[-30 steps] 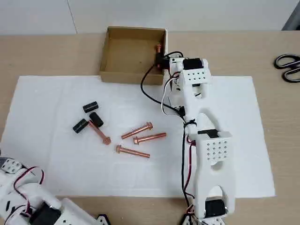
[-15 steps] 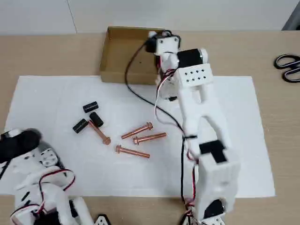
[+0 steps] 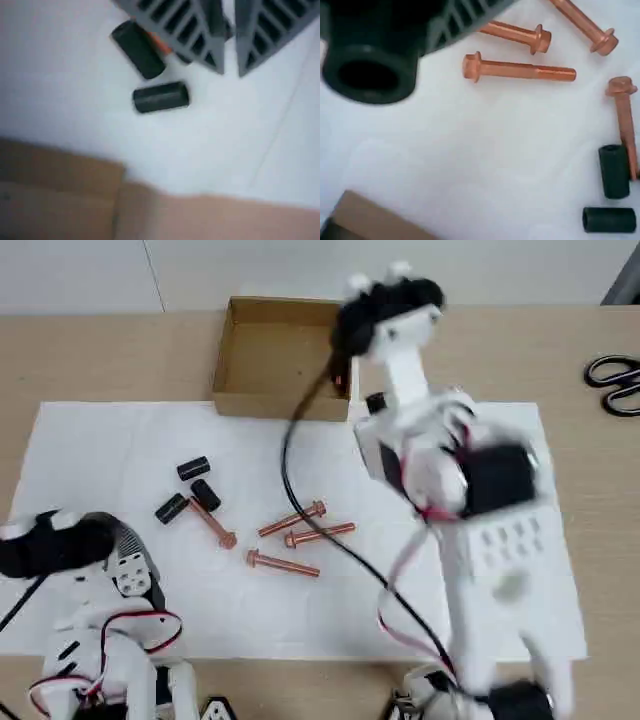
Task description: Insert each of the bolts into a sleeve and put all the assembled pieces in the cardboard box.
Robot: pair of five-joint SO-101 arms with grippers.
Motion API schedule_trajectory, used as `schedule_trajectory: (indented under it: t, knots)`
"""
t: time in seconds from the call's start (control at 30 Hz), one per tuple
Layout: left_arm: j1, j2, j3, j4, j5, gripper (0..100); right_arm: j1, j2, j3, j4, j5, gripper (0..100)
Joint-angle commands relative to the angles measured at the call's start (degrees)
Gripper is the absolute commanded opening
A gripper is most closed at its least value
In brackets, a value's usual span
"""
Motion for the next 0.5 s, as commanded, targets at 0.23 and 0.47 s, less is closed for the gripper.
schedule_trajectory:
  t: [0.23,0.47]
  knots:
    - [9.8,19.6,-18.4,4.3,0.7,1,-0.3,-35.6,48.1,-21.3,0.5,0.5]
    - [16.1,43.1,-36.2,8.9,0.8,1,0.6,-56.2,65.6,-25.8,0.5,0.7]
